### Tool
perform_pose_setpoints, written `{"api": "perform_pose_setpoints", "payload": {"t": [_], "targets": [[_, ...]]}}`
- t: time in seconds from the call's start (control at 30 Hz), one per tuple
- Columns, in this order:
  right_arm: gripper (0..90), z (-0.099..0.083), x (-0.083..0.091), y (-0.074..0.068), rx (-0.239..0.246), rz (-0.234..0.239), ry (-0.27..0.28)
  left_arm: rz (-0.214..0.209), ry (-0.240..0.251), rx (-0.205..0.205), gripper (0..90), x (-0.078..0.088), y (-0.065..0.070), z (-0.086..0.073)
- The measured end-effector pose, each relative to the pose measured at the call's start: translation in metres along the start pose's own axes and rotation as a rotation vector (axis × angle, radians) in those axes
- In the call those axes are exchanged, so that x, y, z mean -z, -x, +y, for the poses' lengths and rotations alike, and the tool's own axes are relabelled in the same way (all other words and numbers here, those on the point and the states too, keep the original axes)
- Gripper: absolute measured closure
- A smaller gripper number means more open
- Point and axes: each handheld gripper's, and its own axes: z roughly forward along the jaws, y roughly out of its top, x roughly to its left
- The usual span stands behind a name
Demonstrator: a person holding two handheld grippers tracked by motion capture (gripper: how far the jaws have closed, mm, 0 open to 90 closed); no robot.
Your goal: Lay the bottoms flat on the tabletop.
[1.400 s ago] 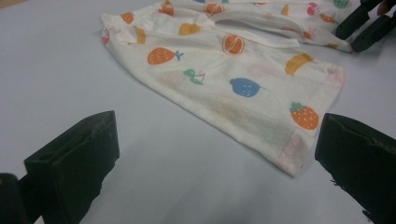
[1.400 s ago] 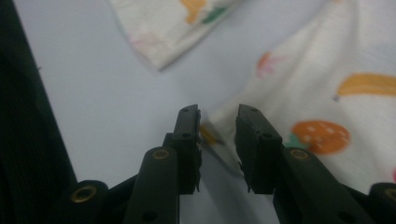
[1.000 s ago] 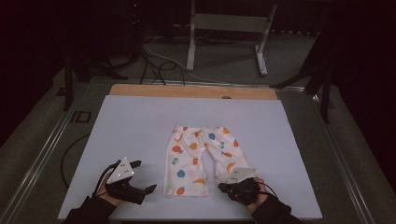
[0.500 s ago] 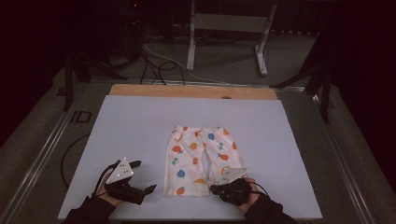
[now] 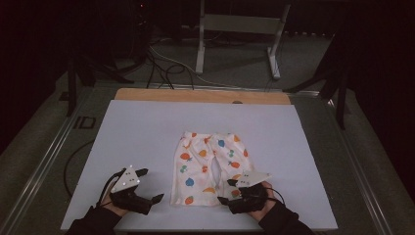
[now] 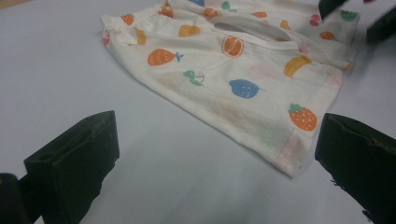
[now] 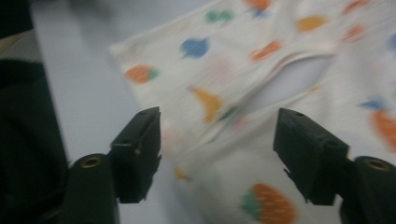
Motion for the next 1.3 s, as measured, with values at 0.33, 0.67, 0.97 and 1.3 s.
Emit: {"api": "perform_pose_setpoints", "payload": {"t": [0.33,0.67,0.97,1.3], "targets": [[17.2,-0.002,0.018,0.024,-0.068,-0.052,0.08,-0.01,-0.001,0.0,0.8,-0.001,0.0,0.001],[15.3,0.019,0.026,0.048,-0.048,-0.114,0.091,-0.06,0.007,0.015,0.8,-0.004,-0.009,0.024],[15.3,0.046,0.018,0.084,-0.059,-0.155,0.106,-0.058,-0.017,0.006,0.7,-0.031,-0.031,0.062],[15.3,0.063,-0.004,0.122,-0.117,-0.174,0.078,-0.021,-0.037,0.039,0.7,-0.064,-0.056,0.083]]}}
